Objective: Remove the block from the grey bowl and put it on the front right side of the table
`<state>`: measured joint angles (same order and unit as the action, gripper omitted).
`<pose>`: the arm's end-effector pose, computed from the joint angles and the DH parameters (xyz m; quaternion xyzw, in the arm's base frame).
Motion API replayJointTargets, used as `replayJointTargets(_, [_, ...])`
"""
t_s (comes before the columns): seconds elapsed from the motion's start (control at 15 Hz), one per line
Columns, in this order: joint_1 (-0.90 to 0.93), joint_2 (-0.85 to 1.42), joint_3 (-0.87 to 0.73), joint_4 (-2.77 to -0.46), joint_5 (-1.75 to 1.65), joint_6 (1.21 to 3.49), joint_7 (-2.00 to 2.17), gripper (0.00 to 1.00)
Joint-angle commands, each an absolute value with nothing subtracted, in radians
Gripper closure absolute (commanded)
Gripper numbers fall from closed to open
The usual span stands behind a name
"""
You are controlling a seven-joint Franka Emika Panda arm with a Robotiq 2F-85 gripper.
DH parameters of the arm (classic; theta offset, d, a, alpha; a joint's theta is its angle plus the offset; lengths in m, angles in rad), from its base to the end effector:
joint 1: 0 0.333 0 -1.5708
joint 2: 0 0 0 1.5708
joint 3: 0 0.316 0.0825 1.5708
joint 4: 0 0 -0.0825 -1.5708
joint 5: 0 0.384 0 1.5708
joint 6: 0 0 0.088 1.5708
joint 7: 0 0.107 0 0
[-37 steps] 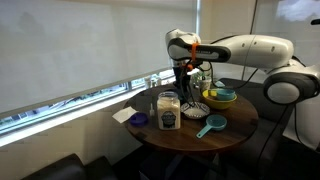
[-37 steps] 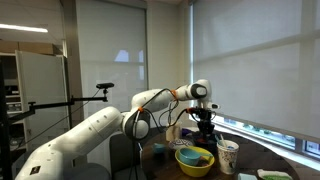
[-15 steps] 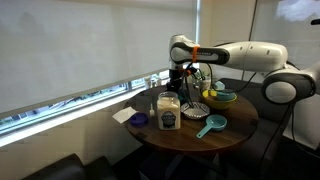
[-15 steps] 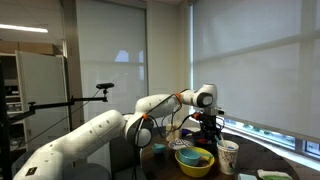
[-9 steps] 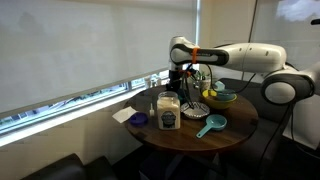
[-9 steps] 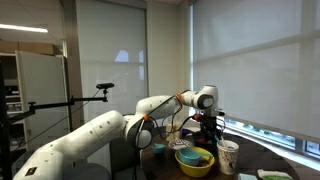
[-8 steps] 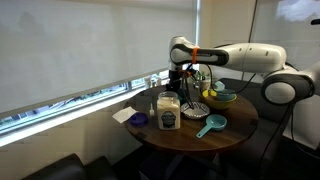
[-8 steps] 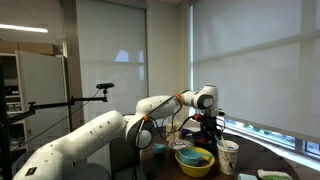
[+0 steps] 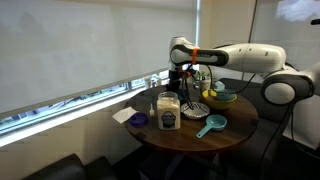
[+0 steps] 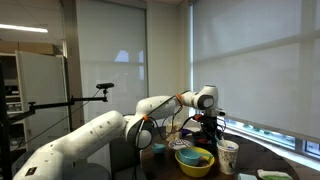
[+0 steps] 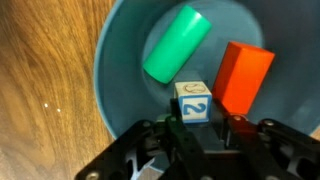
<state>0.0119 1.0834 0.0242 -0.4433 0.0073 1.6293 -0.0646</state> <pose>0.7961 0.0176 0.4101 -0.9976 -0.0433 -0.0516 0.0133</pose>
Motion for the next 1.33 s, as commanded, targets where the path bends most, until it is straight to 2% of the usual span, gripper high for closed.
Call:
replayJointTargets(0.0, [0.019, 1.082, 0.017, -0.461, 0.001, 1.646, -0.058, 0.91])
replayJointTargets(0.73, [0.026, 0.959, -0.001, -0.435, -0.005, 1.646, 0.038, 0.91])
replayJointTargets(1.27, [-0.102, 0.857, -0.07, -0.432, 0.006, 1.687, 0.316, 0.91])
